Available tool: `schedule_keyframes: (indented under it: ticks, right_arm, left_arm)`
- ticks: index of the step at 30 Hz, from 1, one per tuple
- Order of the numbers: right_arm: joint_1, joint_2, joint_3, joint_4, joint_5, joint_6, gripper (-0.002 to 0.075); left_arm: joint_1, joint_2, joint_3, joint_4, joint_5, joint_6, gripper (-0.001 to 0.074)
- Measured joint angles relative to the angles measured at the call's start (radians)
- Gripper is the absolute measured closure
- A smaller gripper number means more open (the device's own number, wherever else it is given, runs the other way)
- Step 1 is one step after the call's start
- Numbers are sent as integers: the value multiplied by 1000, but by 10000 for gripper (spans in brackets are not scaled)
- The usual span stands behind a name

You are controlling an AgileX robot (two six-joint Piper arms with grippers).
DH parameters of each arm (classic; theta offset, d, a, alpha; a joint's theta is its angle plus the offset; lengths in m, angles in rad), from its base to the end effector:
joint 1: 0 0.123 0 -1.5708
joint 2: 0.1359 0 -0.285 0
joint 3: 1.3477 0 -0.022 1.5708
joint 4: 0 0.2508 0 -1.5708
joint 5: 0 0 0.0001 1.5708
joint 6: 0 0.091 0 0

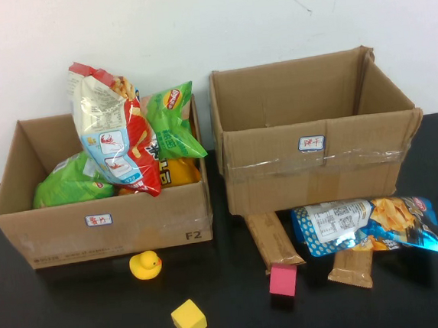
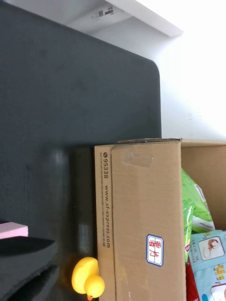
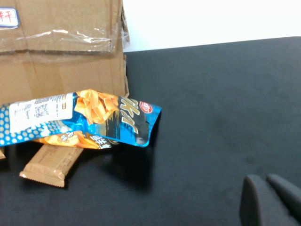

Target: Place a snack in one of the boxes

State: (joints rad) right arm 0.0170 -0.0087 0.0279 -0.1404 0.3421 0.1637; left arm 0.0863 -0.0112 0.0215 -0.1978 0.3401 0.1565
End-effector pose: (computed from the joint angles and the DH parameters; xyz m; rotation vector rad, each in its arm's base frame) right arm 0.0536 -0.0034 0.1737 0.0461 1.8409 -0.0094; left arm 0.0537 -0.0014 0.1765 -0.0602 1.8263 -0.0204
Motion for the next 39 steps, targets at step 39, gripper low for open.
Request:
schedule_keyframes:
  ticks: [39]
  right_arm:
    - [0,0,-2,0,1,0,727]
  left_arm:
    - [0,0,5,-1093,-267,-359,738]
